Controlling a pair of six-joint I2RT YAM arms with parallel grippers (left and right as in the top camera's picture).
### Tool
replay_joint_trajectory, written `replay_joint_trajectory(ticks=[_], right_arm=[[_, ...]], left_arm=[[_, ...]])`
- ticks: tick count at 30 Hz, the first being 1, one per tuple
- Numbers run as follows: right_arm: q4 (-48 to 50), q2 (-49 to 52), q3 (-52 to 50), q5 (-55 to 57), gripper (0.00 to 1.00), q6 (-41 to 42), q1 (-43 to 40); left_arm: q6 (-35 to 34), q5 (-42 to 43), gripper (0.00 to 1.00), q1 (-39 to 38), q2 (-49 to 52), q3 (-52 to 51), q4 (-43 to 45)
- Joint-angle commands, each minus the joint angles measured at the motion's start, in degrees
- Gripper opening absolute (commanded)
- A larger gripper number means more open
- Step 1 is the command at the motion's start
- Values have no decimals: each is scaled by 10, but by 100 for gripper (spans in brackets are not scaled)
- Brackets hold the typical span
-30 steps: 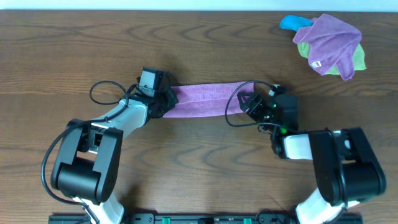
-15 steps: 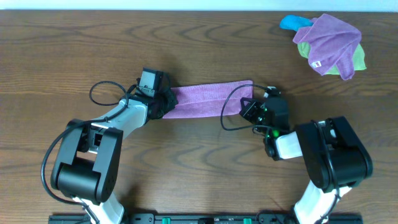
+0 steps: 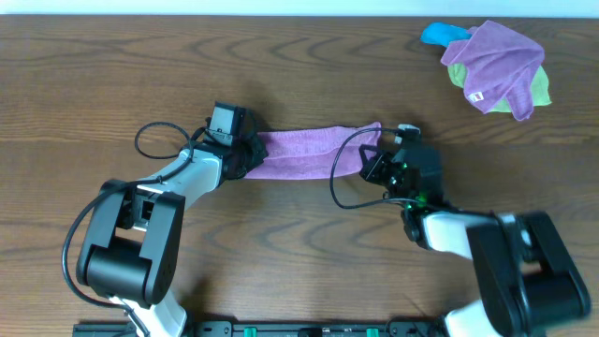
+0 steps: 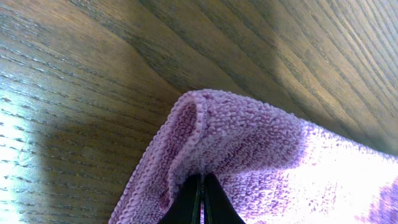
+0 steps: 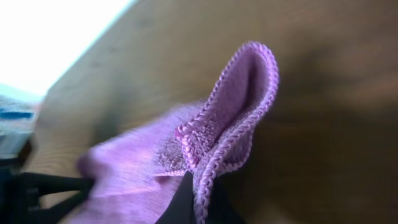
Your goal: Fold the cloth
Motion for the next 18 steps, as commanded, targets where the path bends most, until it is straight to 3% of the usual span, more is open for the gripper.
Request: replay_joint_trajectory(ticks=[1,11,18], right_arm=[[-25,-53,-1,5,2,-30,12],[-70,-95,40,6,2,-41,60],[-195,-79,138,31,1,-97,116]], left_arm=[[10,3,6,-1,4,6,-4],[10,13,5,-1,4,6,-4],[10,13,6,-1,4,6,-1]])
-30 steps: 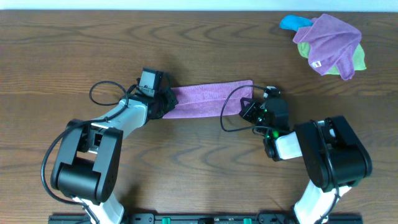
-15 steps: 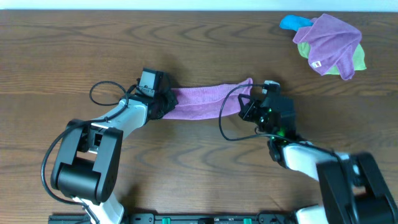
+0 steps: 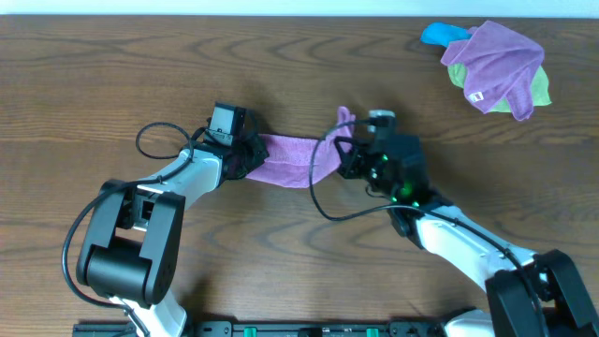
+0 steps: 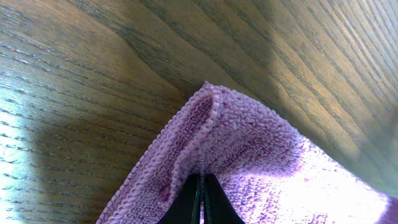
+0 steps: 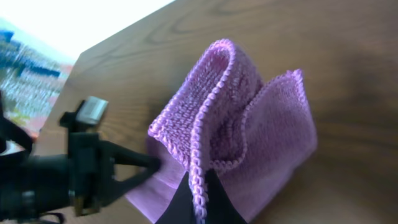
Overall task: Fold the cloth
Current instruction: 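Lift the strip's right end with the right gripper toward the left gripper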
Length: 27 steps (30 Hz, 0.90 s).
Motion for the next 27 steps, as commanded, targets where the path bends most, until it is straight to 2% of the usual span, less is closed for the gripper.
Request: replay_joint_trajectory(ticks=[1,13,27], right_arm=[[-26,16,52,14,1,-40,23],[-43,105,111,-4,1,-40,70],[-38,127,120,-5,1,-42,101]], left_arm=[[10,0,5,-1,4,6,-2],[13,4,6,4,2,15,-7],[65,3,6,30,-16,41,-64]])
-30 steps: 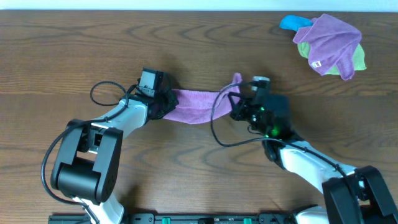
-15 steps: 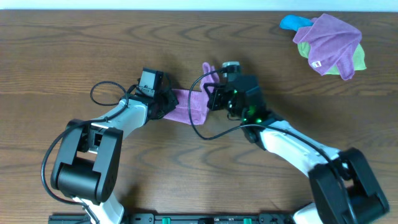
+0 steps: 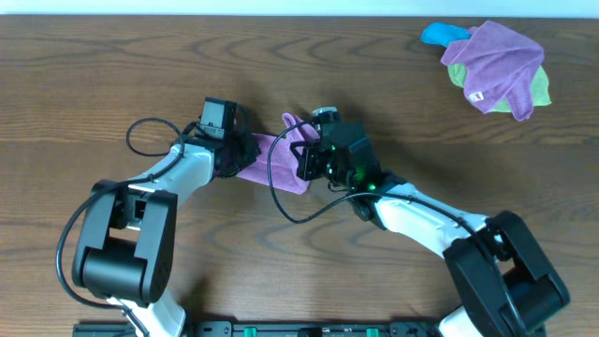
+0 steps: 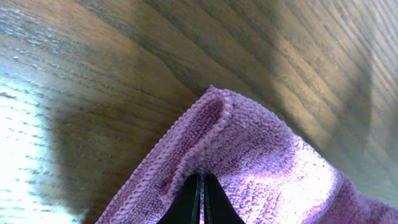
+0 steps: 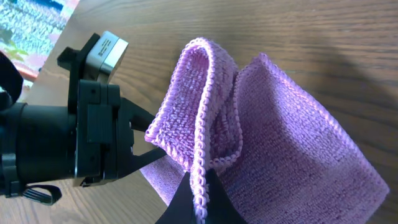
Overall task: Fold the cloth
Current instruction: 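Lift the strip's right end with the right gripper toward the left gripper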
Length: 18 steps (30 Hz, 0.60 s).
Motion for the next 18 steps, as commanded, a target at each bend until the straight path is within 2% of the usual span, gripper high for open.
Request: replay_joint_trajectory(ticks=[1,8,18], right_arm=[[4,9,19,-3,1,-10,7],[1,9,66,-12,1,-10,14],[-25,56,122,-14,1,-12,31]], left_arm=[[35,-9,6,2,-13,19,-22],[52,-48,6,1,-13,18,-57],[51,-51,6,1,-13,18,-61]])
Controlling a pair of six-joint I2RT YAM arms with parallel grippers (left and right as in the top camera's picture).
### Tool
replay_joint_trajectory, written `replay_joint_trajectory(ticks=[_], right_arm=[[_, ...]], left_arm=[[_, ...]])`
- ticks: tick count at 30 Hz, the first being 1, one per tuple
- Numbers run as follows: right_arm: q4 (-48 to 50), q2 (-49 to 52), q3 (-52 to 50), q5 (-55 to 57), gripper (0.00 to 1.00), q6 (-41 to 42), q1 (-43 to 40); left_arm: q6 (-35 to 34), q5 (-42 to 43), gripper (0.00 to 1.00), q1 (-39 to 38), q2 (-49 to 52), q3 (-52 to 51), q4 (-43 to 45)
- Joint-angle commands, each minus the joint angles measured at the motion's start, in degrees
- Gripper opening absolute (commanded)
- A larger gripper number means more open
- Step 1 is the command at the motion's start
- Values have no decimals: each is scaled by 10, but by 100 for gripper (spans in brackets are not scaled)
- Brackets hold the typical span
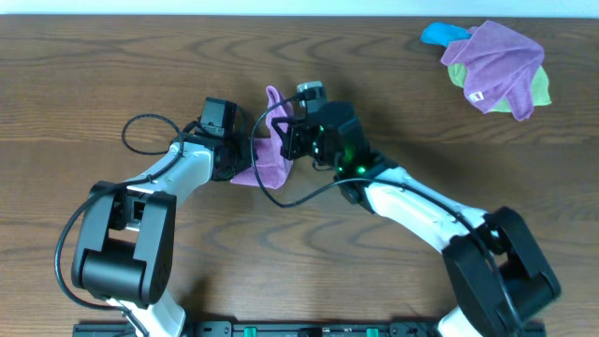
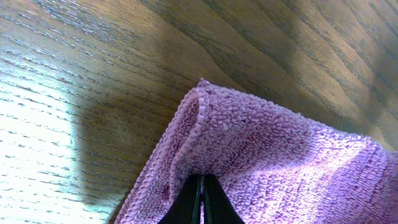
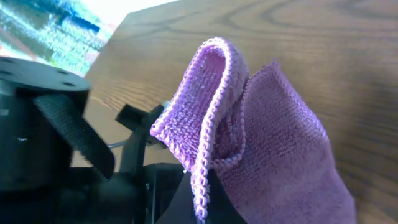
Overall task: Fold the cloth
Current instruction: 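Lift the strip's right end with the right gripper toward the left gripper, then lay the right end onto the left end, folding the strip in half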
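Note:
The purple cloth [image 1: 269,150] is doubled over itself in the middle of the wooden table. My left gripper [image 1: 241,154] is shut on its left end, which lies low on the wood; the left wrist view shows that cloth end [image 2: 249,149] pinched in the gripper [image 2: 203,186]. My right gripper [image 1: 284,126] is shut on the other end and holds it up right beside the left gripper. In the right wrist view that lifted cloth corner [image 3: 211,112] stands above the gripper [image 3: 200,196], with the left arm's dark body just behind.
A heap of other cloths [image 1: 496,67], purple over green and blue, lies at the table's far right corner. Black cables [image 1: 150,131] loop beside each arm. The table's far edge [image 1: 299,14] runs along the top.
My right gripper has carried its cloth end further left and up, now right over the left gripper. The cloth is bunched shorter. The left gripper keeps its hold in place.
The cloth first lay stretched as a long strip between both shut grippers. The right gripper then stood lifted and nearer the middle with its end, later closer to the left gripper, and now sits beside it, the cloth doubled over.

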Motion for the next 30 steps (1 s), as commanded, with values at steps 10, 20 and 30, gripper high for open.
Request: replay_joint_trajectory(ticks=[10,20,30], right_arm=[[-33,35,14,-2,1,-15,36],[-38,40,14,11,1,-23,39],[-10,95,14,10,1,-15,56]], left_arm=[[11,-14,6,22,-34,10,-9],[40,-19,6,63,-101,11,-36],[54,-47,6,70,-134,11,-67]])
